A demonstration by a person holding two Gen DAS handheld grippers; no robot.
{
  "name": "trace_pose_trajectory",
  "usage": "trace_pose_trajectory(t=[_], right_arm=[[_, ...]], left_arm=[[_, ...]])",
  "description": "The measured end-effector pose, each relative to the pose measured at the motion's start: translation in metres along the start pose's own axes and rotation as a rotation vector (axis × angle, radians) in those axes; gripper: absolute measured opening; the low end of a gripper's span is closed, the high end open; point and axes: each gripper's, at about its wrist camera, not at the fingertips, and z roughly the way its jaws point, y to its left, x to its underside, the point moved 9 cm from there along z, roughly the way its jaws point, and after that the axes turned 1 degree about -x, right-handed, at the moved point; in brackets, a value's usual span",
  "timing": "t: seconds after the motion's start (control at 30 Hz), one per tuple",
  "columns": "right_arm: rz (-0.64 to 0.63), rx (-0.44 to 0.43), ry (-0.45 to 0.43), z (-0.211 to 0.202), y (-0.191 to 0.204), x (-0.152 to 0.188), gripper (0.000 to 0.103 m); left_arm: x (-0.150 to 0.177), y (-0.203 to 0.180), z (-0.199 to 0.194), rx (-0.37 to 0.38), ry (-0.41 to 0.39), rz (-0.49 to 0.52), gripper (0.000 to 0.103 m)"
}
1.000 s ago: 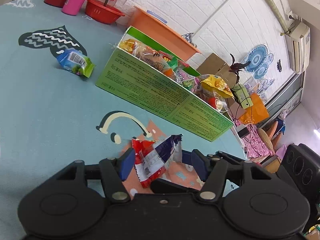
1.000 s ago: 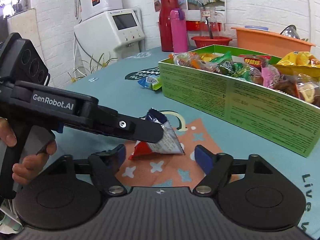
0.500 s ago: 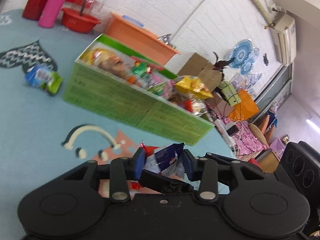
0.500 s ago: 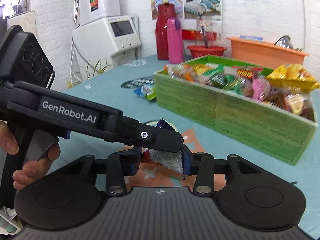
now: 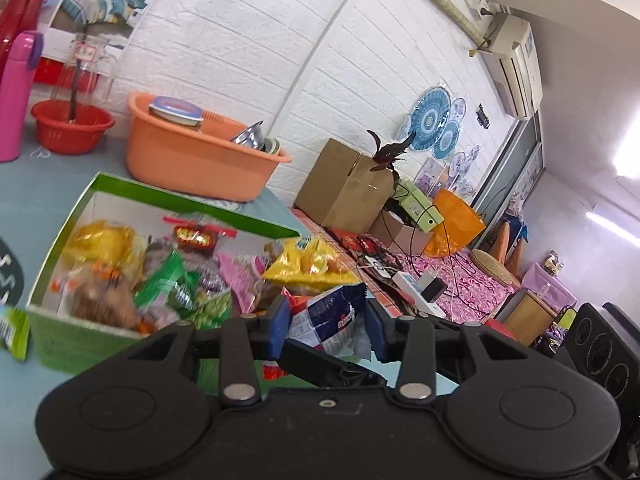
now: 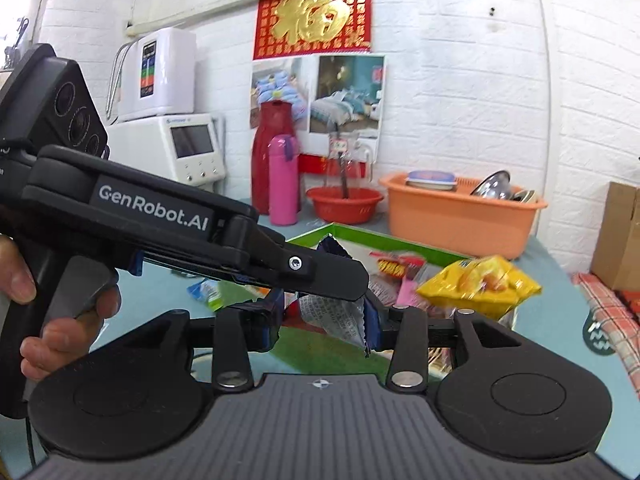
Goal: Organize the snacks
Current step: 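Carry the red-white-blue bag into the box and open both grippers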
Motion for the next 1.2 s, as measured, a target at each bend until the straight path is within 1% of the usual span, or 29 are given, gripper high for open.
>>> trace_pose_trajectory(t=[0.1,0.27,0.3,0.33,0.37,0.4,0.43,0.5,0.6,0.67,0.77,0.87,0.9,0.93,0.97,1.03,1.1,1.2], right_arm=[[0.004,0.012,-0.015,0.007,-0.012,-0.007,0.07],[0.016,0.03,-0.026,0.024,-0.028,-0.008,0.071],[0.023,0.037,-0.033,0.029,-0.032,-0.006,0.072],[0.036,0.047,-0.038,0.034,-0.036,-0.003,0.076],[0.051,0.063,-0.028,0.038,-0.04,0.002,0.083],[0.06,0.076,-0.002,0.041,-0.043,0.008,0.103],[0.061,0.088,0.01,0.043,-0.044,0.012,0.103],[0.043,0.083,0.014,0.039,-0.042,0.017,0.103],[0.032,0.092,0.003,0.031,-0.04,0.016,0.103],[0.02,0.11,-0.017,0.022,-0.04,0.01,0.103],[0.002,0.131,-0.074,0.006,-0.044,-0.003,0.103],[0.025,0.194,-0.104,0.001,-0.065,-0.012,0.103],[0.046,0.214,-0.094,0.003,-0.074,-0.012,0.102],[0.075,0.233,-0.075,0.007,-0.084,-0.011,0.092],[0.103,0.242,-0.043,0.015,-0.092,-0.007,0.077],[0.152,0.27,0.039,0.036,-0.108,0.004,0.059],[0.192,0.276,0.088,0.057,-0.12,0.014,0.059],[0.182,0.272,0.113,0.079,-0.123,0.013,0.059]], left_arm=[[-0.009,0.002,0.013,-0.004,-0.006,0.015,0.047],[-0.015,0.013,0.032,-0.045,-0.005,0.059,0.047],[-0.013,0.018,0.036,-0.063,0.006,0.058,0.06],[-0.01,0.025,0.042,-0.085,0.022,0.052,0.09],[-0.006,0.031,0.045,-0.109,0.029,0.043,0.102],[-0.002,0.038,0.045,-0.138,0.027,0.03,0.103],[0.0,0.043,0.043,-0.149,0.024,0.024,0.103],[0.004,0.047,0.039,-0.135,0.025,0.007,0.103],[0.004,0.049,0.029,-0.146,0.007,-0.013,0.103],[0.0,0.047,0.014,-0.138,-0.03,-0.026,0.103],[-0.008,0.047,-0.011,-0.143,-0.105,-0.057,0.103],[-0.009,0.052,-0.033,-0.151,-0.145,-0.094,0.103],[-0.008,0.054,-0.04,-0.152,-0.151,-0.105,0.103],[-0.006,0.057,-0.045,-0.157,-0.156,-0.114,0.103],[-0.005,0.06,-0.05,-0.163,-0.16,-0.122,0.103],[-0.001,0.065,-0.058,-0.175,-0.16,-0.133,0.103],[0.004,0.071,-0.062,-0.191,-0.154,-0.145,0.103],[0.01,0.078,-0.065,-0.213,-0.143,-0.155,0.103]])
